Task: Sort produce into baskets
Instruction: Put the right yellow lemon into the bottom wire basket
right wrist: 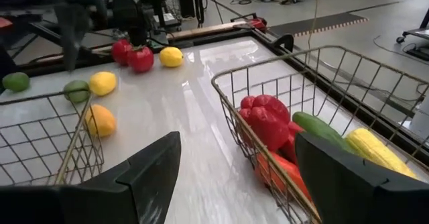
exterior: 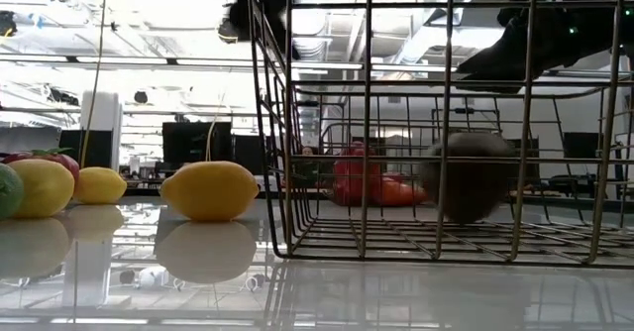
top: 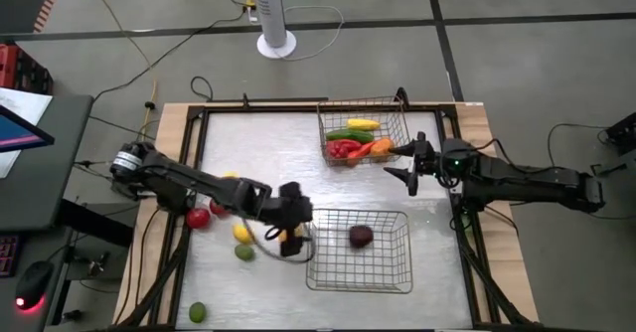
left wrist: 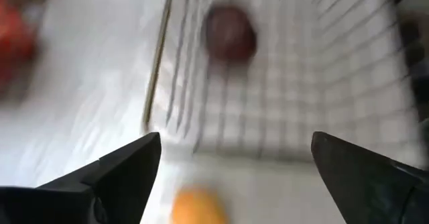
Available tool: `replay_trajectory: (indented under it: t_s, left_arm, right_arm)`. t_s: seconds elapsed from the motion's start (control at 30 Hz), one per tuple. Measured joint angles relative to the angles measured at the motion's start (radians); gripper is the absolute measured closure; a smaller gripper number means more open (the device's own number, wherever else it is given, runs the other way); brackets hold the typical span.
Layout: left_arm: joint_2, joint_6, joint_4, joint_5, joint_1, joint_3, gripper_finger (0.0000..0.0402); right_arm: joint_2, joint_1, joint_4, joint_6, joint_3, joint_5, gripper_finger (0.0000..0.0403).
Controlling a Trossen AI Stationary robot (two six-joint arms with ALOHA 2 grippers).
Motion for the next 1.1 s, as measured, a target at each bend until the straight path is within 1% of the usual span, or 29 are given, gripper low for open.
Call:
replay_trajectory:
  t_s: [0.07, 0.13, 0.23, 0.33, 0.5, 0.63, 0.8, 1.0, 1.1]
  left_arm:
    - [-0.016, -0.055, -0.097, -0.074, -0.028, -0.001, 0.0039]
    - [-0.032, -0.128, -0.157, -0.134, -0.056, -0.007, 0.0045]
    - [-0.043, -0.226, -0.212, -0.215, -0.103, -0.033, 0.0052]
    - [-0.038, -0.293, -0.212, -0.25, -0.133, -0.084, 0.0056]
    - [-0.037, -0.383, -0.051, -0.259, -0.137, -0.225, 0.0056]
    - [-0.037, -0.411, 0.087, -0.26, -0.121, -0.306, 0.0057]
    - [-0.037, -0.404, 0.288, -0.284, -0.115, -0.405, 0.0057]
    - [-0.037, -0.421, 0.447, -0.299, -0.115, -0.531, 0.0057]
    - [-0.037, -0.414, 0.564, -0.295, -0.115, -0.59, 0.0057]
  right_arm:
    - [0.0, 0.0, 0.0, 0.0, -0.002, 0.008, 0.0088]
    - [0.0, 0.0, 0.001, 0.0, -0.002, 0.01, 0.0088]
    - [0.001, 0.0, 0.011, -0.001, -0.003, 0.011, 0.0088]
    - [0.002, -0.002, 0.021, -0.005, -0.003, 0.011, 0.0088]
    - [0.006, -0.002, 0.022, -0.005, -0.003, 0.011, 0.0088]
    - [0.008, -0.001, 0.023, -0.001, -0.003, 0.011, 0.0088]
    - [0.012, 0.003, 0.033, 0.0, -0.003, 0.011, 0.0088]
    - [0.013, 0.003, 0.034, 0.0, -0.003, 0.011, 0.0088]
    - [0.013, 0.003, 0.038, 0.0, -0.003, 0.011, 0.0088]
